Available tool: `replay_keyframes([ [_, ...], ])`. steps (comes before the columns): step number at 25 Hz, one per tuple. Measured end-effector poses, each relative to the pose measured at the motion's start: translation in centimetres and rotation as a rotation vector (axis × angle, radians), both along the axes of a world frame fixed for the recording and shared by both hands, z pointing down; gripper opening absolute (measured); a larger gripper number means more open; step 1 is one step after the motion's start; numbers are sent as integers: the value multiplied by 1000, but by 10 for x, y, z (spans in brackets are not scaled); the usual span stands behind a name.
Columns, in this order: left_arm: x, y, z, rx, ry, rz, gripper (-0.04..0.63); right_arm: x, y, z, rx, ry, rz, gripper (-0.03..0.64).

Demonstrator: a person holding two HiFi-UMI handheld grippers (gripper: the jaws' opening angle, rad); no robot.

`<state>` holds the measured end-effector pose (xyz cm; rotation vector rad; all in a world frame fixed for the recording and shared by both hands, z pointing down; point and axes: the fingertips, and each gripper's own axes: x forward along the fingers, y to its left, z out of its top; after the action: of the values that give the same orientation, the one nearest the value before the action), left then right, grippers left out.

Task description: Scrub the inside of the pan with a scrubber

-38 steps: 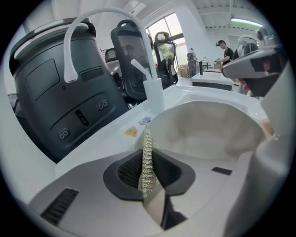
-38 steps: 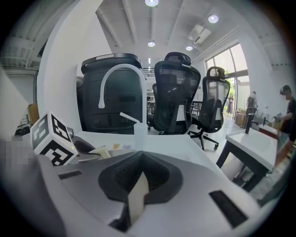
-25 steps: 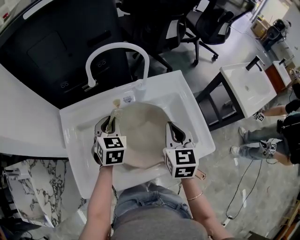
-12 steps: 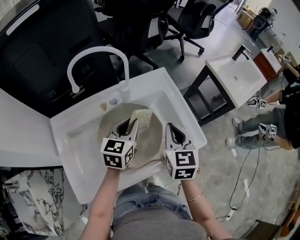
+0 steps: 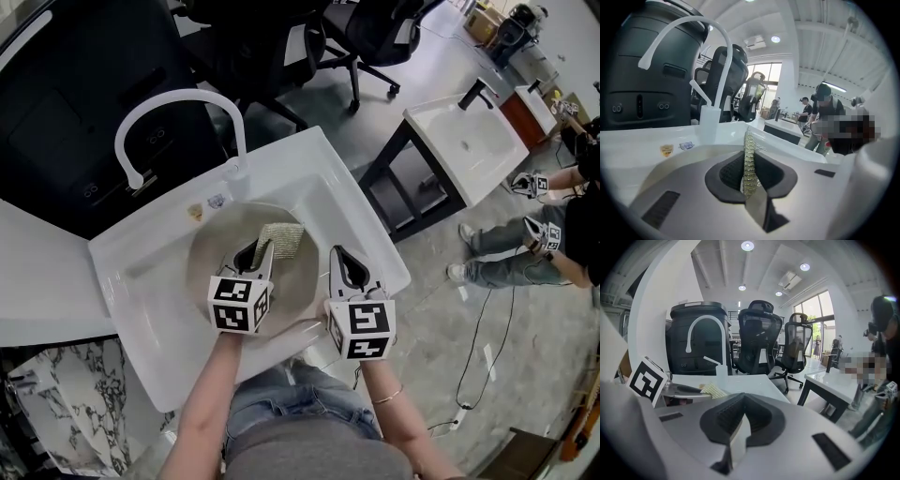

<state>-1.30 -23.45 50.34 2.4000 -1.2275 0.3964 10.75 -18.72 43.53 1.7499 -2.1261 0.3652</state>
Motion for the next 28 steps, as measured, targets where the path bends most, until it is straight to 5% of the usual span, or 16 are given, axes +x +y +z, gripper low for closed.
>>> replay_keyframes([
  [6, -14, -18, 8, 14, 4, -95, 66, -7, -8, 4, -9, 10, -10, 9],
  [28, -106, -54, 18, 58, -182, -398, 66, -38, -35, 11, -29, 31, -70, 9],
])
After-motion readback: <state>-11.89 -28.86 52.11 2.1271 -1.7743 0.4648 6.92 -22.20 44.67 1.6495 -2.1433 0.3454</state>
